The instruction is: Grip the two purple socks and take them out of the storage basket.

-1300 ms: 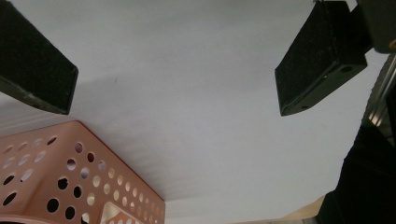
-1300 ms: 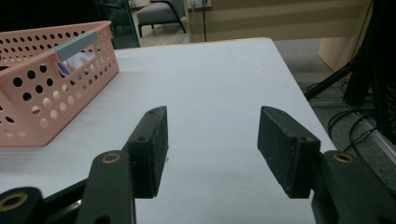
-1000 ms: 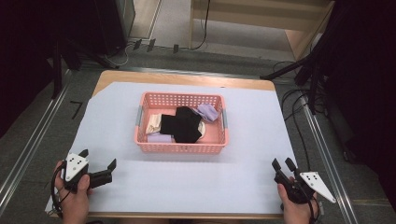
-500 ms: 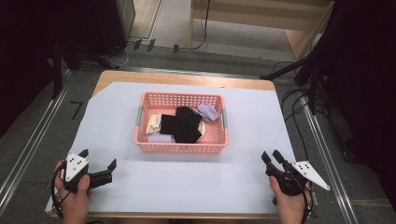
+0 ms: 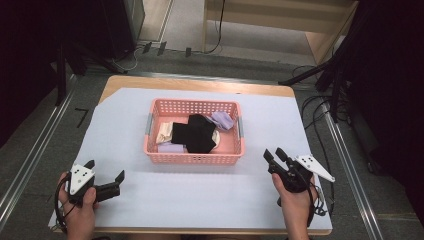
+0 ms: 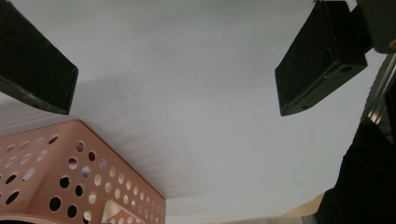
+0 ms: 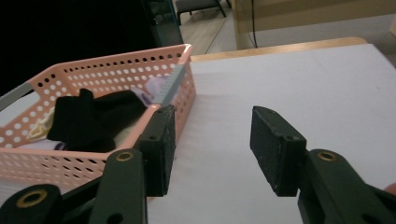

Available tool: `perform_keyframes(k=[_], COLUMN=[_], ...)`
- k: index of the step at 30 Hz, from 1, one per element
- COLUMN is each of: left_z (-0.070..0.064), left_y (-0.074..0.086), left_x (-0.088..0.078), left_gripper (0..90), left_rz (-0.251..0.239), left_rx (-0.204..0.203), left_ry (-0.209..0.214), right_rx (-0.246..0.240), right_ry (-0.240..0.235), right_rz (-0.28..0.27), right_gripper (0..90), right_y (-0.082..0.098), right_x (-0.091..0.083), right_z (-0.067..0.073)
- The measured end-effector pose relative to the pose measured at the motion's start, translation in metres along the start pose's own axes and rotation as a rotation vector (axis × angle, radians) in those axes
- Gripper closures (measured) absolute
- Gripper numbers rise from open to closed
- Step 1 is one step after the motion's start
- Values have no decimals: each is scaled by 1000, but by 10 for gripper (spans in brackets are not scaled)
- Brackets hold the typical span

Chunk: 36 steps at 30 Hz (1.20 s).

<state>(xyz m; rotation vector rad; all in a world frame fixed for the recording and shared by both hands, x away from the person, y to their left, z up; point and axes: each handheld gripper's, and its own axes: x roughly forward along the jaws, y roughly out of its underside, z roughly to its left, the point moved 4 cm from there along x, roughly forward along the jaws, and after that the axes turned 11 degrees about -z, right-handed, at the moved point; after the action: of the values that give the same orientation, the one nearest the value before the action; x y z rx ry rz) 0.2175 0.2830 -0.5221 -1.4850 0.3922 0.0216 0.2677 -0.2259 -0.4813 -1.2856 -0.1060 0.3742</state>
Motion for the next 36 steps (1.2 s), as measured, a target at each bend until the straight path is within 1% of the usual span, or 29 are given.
perform_keyframes(k=[2, 3, 4, 5, 8, 9, 10, 11, 13, 15, 19, 23, 26, 27, 31, 33, 35, 36], left_z=[0, 0, 0, 0, 0, 0, 0, 0, 0, 1, 1, 1, 1, 1, 1, 1, 1, 1], left_y=[0, 0, 0, 0, 0, 0, 0, 0, 0, 0, 0, 0, 0, 0, 0, 0, 0, 0], left_x=[0, 0, 0, 0, 0, 0, 0, 0, 0, 0, 0, 0, 0, 0, 0, 0, 0, 0], left_gripper=[2, 2, 2, 1, 1, 2, 2, 2, 2, 1, 2, 1, 1, 2, 1, 2, 2, 2], left_rz=[-4, -4, -3, -3, -3, -3, -3, -3, -3, -4, -2, -2, -1, 3, -3, -2, 6, 6], left_rx=[-2, -2, -6, -9, -9, -10, -10, -10, -12, -13, -14, -16, -17, -17, -15, -14, -15, -14], left_ry=[0, 1, 1, 2, 2, 2, 2, 4, 2, 3, 5, 5, 6, 6, 4, 6, 6, 6], right_rx=[3, 3, -2, -5, -13, -23, -23, -29, -33, -37, -56, -45, -55, -61, -59, -47, -55, -55], right_ry=[-13, -13, -22, -29, -35, -42, -42, -50, -52, -61, -66, -74, -78, -84, -104, -115, -125, -125], right_rz=[9, 9, 13, 25, 27, 36, 36, 42, 43, 43, 59, 70, 89, 94, 103, 116, 127, 127], right_gripper=[517, 517, 523, 528, 531, 533, 533, 533, 534, 538, 546, 554, 557, 558, 569, 577, 582, 582], right_y=[-1, -1, -2, -4, -4, -5, -5, -6, -6, -9, -12, -13, -14, -14, -14, -15, -15, -15], right_x=[4, 4, 8, 13, 17, 23, 23, 28, 29, 36, 45, 54, 61, 64, 74, 78, 83, 83], right_z=[6, 6, 10, 16, 20, 26, 26, 30, 32, 40, 48, 57, 65, 67, 78, 85, 93, 93])
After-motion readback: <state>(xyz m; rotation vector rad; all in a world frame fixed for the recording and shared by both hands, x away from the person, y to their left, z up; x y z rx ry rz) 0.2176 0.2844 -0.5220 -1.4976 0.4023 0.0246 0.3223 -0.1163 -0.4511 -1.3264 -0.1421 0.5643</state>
